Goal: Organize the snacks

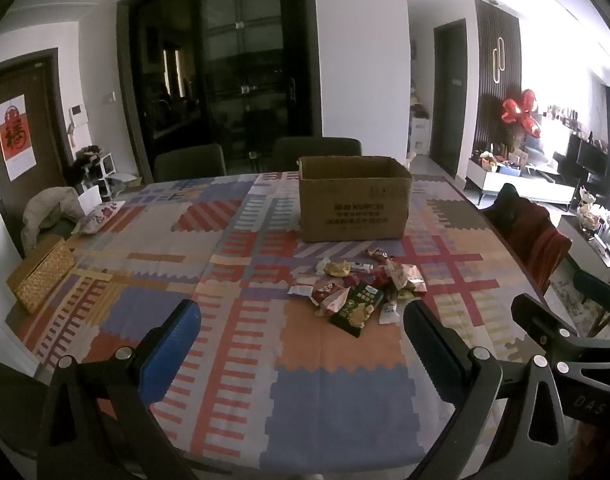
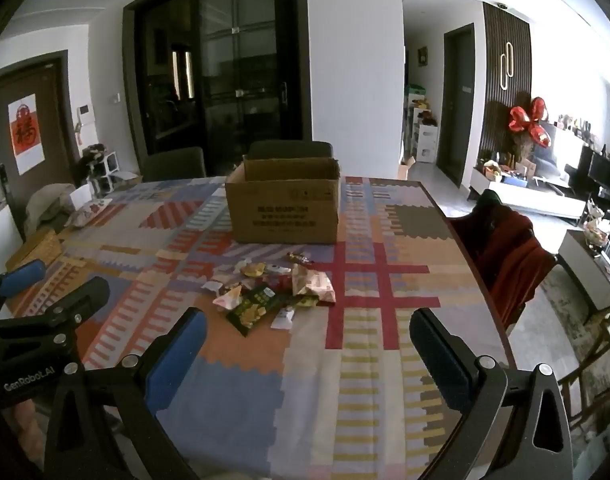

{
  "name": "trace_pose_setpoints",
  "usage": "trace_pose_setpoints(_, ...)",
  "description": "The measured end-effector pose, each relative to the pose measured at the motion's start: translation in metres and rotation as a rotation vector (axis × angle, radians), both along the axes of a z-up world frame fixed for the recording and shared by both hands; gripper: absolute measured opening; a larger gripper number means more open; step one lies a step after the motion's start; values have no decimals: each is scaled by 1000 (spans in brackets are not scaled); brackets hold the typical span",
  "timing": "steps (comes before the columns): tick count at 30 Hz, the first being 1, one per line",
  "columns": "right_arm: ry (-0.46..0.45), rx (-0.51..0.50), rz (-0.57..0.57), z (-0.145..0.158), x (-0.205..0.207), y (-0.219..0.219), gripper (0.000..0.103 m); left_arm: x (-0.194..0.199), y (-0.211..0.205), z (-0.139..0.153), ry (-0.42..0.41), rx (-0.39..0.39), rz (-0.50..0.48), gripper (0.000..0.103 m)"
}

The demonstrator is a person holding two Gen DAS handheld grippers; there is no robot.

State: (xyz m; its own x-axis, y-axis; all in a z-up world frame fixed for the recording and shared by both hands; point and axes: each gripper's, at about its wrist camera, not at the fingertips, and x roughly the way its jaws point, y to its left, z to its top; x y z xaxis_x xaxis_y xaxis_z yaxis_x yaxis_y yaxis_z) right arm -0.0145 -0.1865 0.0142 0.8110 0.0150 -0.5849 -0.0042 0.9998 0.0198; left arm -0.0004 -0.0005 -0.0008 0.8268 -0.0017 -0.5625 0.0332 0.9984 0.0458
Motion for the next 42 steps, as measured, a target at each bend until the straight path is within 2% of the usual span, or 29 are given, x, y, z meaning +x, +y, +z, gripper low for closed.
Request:
trace_pose_setpoints(8,1,0,-1,1,-1,0,102,-8,-1,2,-5,-2,-1,103)
trace_pose_setpoints(16,-6,-1,0,-1,-1,0,102,5,-5,-5,1,5,1,103)
trace_pose_setpoints(36,-10,-2,1,-1,-2,0,102,5,-3,-5,1,13,-1,103)
trace_pose_setpoints(38,-9,-1,0,-1,-2,0,102,0,-11,8,1,14,0,103)
trace_pose_setpoints(42,-10,-1,2,0,-2,-1,102,0,-13,9,-1,2,1,103)
